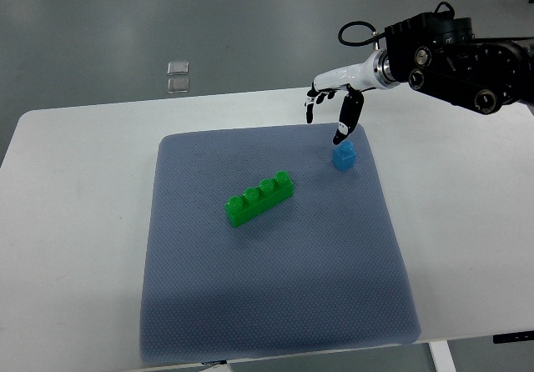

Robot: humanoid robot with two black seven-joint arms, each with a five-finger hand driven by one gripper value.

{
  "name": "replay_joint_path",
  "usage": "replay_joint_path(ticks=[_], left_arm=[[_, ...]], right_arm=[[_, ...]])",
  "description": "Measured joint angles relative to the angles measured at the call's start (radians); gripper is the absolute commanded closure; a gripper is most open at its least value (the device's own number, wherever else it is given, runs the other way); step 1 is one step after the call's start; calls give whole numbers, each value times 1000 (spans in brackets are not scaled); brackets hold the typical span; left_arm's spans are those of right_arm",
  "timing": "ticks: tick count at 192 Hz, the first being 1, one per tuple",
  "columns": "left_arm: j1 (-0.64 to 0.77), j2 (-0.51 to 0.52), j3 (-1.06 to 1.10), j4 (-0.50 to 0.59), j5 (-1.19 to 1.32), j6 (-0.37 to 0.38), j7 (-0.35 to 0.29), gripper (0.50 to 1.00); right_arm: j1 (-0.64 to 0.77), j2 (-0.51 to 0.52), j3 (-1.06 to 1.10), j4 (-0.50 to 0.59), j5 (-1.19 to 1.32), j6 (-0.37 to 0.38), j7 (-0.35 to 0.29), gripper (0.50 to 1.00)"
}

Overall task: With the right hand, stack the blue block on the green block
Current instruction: 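Close the right hand fingers around the blue block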

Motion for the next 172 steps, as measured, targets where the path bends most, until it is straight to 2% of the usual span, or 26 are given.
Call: replay_joint_path(ticks=[110, 125, 126, 144, 153, 172], left_arm=[[0, 0, 3, 0, 0, 0, 0, 500], [0, 0, 3, 0, 0, 0, 0, 500], [0, 0, 3, 0, 0, 0, 0, 500], [0, 0, 3, -1, 0, 0, 0, 500], [0, 0, 3, -1, 0, 0, 0, 500], [0, 0, 3, -1, 0, 0, 0, 500]], right_arm=[[-126, 5, -11, -73, -13, -98, -2, 599], [-139, 5, -12, -80, -15, -108, -1, 607], [-140, 5, -12, -80, -15, -109, -1, 625], [-149, 5, -13, -84, -16, -118, 2, 638], [-155, 5, -13, -86, -18, -121, 4, 662], [-161, 5, -13, -88, -30, -126, 7, 671]])
